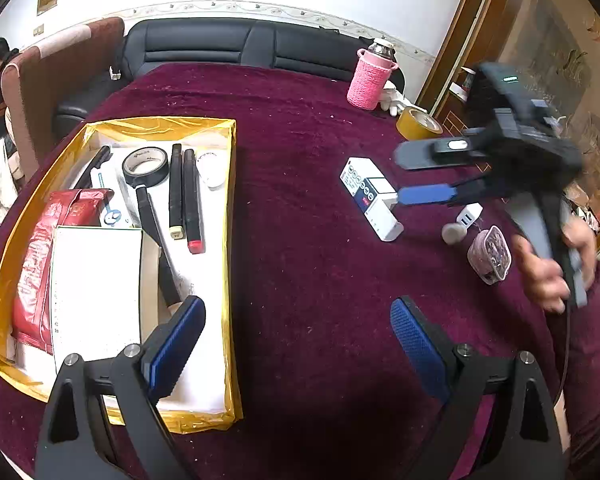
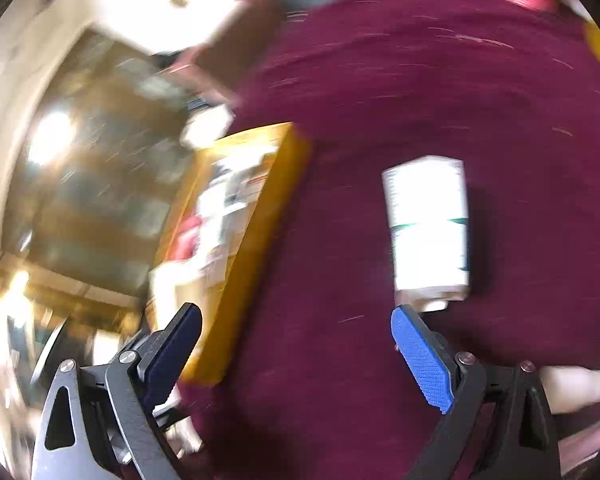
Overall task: Organize objects
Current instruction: 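Grasp the white-and-blue medicine box with the left gripper while the right approaches the white plug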
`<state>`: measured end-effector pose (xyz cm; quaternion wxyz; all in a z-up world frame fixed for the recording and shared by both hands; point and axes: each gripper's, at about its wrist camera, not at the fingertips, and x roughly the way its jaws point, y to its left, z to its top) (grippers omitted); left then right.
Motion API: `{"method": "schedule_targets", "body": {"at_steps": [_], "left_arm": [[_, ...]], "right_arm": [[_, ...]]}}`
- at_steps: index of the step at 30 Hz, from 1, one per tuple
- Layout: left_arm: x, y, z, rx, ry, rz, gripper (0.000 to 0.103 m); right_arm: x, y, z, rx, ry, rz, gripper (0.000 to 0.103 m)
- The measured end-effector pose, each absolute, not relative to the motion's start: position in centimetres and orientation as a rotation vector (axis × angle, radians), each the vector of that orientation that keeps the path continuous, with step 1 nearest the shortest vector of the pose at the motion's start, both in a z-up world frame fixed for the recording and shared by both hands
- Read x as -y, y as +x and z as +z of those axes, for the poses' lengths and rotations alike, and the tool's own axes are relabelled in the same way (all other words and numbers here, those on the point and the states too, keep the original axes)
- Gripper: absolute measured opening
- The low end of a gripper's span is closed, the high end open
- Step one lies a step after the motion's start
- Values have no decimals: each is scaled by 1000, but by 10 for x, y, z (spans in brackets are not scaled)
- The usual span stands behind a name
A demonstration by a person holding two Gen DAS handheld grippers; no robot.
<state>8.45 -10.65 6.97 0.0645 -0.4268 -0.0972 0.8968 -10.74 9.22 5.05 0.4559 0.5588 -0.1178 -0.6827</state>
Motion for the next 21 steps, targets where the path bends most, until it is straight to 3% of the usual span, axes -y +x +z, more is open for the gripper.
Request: {"method": "schedule_targets", "body": {"at_steps": [7,17,21], "left_arm": [[85,45,71,282,-1310,2698,93],[28,-58,42,267,-1456,2749,93],[3,-83,34,160,-1473,2798,93]], "right_arm": [[-148,-73,86,318,1106,-2313,99],[-237,-68,46,698,959,-2540,98],[-258,-86,29,868,1009,-2458,98]]}}
